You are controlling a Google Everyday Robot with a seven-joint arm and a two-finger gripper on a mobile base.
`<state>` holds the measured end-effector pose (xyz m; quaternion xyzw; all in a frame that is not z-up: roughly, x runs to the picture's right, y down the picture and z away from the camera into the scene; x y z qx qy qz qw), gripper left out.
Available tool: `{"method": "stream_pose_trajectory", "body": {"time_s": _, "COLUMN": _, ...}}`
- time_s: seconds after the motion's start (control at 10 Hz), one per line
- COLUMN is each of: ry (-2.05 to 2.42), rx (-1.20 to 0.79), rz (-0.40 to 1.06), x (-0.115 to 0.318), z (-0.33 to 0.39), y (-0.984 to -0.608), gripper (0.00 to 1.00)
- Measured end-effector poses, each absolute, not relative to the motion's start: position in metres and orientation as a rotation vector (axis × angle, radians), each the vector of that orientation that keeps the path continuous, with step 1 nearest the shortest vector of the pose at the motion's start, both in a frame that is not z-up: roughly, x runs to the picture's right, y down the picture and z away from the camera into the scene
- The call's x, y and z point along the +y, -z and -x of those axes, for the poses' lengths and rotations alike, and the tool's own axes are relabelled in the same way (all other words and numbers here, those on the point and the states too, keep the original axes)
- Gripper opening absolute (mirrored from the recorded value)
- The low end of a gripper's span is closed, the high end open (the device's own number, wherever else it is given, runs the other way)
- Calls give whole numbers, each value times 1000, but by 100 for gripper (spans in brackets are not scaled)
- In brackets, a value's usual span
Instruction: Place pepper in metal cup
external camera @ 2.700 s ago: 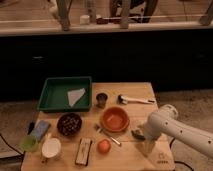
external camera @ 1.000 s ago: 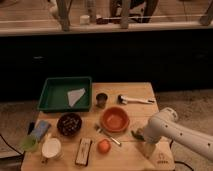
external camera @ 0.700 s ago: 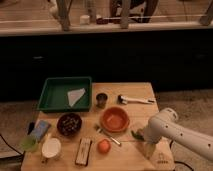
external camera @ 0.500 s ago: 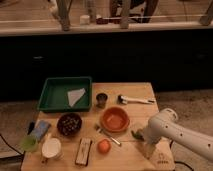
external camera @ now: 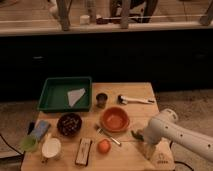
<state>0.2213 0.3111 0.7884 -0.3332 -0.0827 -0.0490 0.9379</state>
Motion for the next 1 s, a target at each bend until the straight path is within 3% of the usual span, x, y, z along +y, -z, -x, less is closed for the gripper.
{"method": "stream_pose_trajectory", "body": {"time_s": 1.0, "ry": 107, "rx": -172, "rz": 686, "x": 317, "z": -220, "y": -787, "gripper": 80}}
